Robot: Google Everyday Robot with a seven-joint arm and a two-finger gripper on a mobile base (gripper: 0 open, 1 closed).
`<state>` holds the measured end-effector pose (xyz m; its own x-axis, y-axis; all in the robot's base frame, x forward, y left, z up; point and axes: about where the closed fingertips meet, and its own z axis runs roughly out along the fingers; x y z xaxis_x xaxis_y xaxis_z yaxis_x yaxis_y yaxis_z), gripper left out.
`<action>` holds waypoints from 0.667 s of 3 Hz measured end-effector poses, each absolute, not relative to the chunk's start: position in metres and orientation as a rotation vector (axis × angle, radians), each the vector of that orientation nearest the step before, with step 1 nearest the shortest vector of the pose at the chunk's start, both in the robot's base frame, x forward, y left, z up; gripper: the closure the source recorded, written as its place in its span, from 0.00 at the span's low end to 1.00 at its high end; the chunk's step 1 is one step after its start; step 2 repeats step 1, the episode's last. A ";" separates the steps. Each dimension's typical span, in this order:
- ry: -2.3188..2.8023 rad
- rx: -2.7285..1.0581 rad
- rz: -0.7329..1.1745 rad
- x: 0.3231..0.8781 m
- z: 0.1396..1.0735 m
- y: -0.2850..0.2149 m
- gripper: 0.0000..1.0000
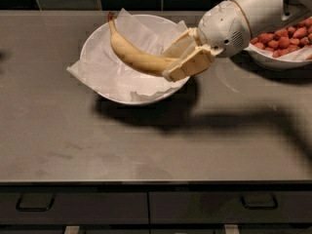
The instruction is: Pick banana from white bowl
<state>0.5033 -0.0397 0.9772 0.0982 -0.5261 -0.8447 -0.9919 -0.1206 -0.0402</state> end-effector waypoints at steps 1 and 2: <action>1.497 -1.725 0.916 0.502 0.978 -0.041 1.00; 1.497 -1.725 0.916 0.502 0.978 -0.041 1.00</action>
Offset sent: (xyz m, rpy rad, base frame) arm 0.0000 0.0000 0.0000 0.0000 0.0000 0.0000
